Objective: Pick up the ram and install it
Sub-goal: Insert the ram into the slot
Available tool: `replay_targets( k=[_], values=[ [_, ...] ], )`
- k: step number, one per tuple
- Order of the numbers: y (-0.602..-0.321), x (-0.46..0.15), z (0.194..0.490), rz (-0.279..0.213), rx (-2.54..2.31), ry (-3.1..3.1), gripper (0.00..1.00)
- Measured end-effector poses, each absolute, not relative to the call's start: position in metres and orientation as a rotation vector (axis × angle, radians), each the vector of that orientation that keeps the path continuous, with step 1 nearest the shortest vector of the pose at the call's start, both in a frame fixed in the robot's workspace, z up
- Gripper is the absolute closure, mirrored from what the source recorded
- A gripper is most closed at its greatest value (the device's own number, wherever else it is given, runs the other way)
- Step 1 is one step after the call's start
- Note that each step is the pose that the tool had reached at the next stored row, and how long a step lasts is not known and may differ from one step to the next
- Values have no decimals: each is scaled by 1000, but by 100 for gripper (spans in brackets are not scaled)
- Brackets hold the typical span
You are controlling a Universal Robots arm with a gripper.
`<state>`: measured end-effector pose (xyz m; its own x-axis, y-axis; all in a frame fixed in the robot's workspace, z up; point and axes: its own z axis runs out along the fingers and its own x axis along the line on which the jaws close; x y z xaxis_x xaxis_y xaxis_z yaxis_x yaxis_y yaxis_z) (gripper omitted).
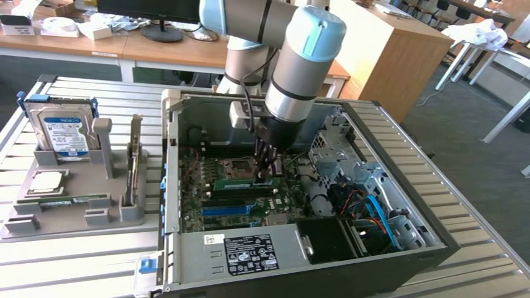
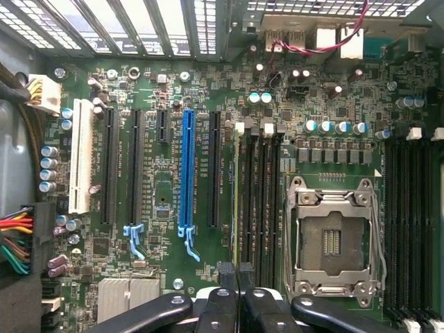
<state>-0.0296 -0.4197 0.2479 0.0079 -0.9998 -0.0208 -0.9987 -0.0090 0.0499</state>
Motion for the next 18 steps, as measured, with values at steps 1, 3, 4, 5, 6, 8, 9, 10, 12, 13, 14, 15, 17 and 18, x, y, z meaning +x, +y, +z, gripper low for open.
replay_targets(
  k=[1,3,4,5,6,8,9,10,12,13,14,15,17,18],
  values=[
    [-420,-30,247,-78,2215,-2197,89],
    [-420,-30,247,-78,2215,-2197,89],
    [-420,-30,246,-78,2215,-2197,89],
    [-420,-30,246,-78,2215,-2197,89],
    [-420,-30,246,-78,2215,-2197,89],
    [-420,-30,245,-78,2215,-2197,89],
    [-420,-30,244,-78,2215,-2197,89],
    [-420,-30,244,-78,2215,-2197,89],
    [-420,-30,243,-78,2215,-2197,89],
    [-420,-30,243,-78,2215,-2197,89],
    [-420,-30,242,-78,2215,-2197,89],
    [-420,-30,242,-78,2215,-2197,89],
    [-420,-30,242,-78,2215,-2197,89],
    [-420,-30,242,-78,2215,-2197,89]
  ],
)
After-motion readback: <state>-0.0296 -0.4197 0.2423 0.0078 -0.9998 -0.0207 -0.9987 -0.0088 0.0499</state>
